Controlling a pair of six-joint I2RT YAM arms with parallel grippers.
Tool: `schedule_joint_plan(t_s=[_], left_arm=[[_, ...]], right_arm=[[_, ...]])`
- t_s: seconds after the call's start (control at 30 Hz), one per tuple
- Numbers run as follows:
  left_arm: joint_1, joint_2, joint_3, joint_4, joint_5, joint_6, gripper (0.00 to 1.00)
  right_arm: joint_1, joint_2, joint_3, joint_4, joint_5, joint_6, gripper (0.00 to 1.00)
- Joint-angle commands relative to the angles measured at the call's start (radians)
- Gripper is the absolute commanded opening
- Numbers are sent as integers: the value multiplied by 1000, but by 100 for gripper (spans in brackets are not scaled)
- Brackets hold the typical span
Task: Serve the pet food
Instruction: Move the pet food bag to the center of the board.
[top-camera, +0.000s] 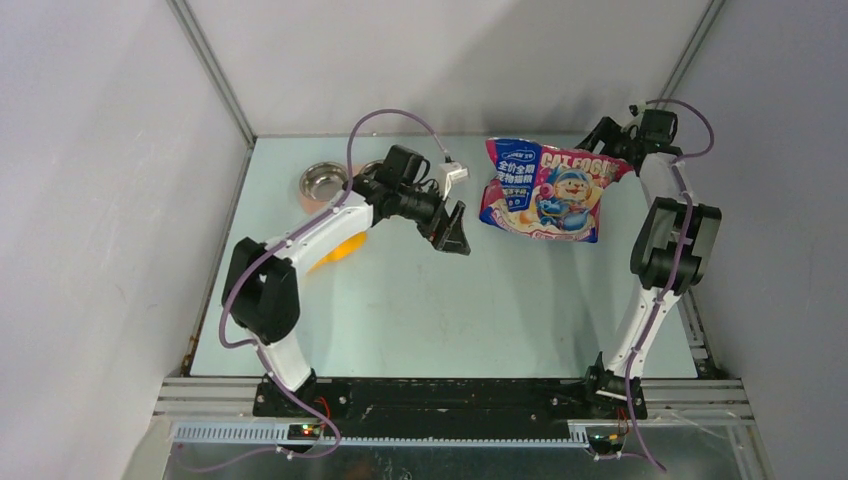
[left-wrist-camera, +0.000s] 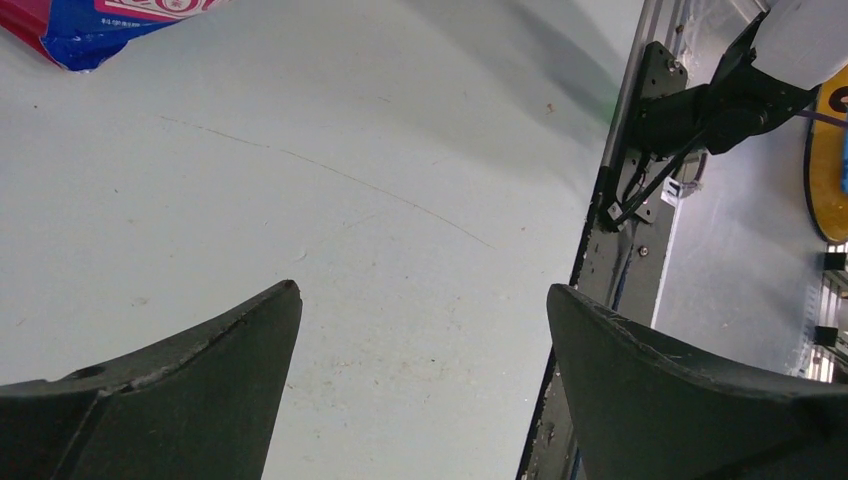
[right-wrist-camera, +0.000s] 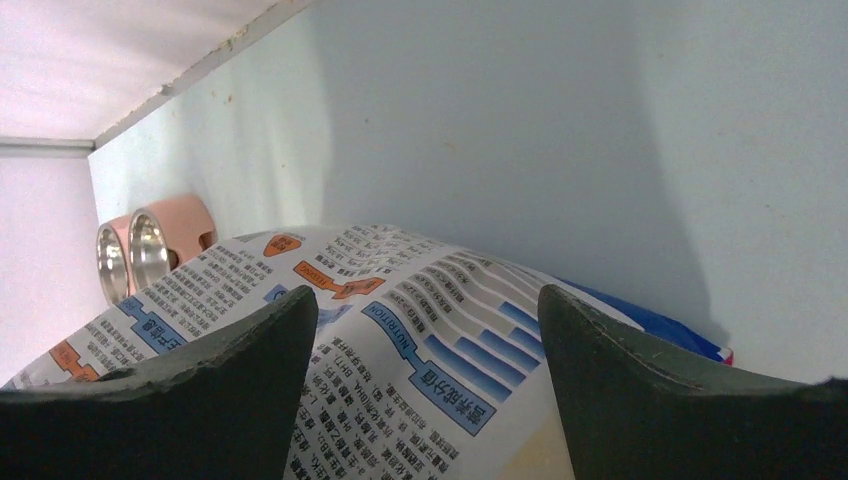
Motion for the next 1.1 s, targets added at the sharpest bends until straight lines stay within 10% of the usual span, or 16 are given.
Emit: schedule_joint_plan(t_s=[0.0,1.07], left_arm=[[1,-68,-40,73,2,3,100],[95,-77,-6,148,-127,-196,100]], right_arm=[[9,-3,-82,37,-88,7,82],[214,-380,-527,-231,-237,-205,82]])
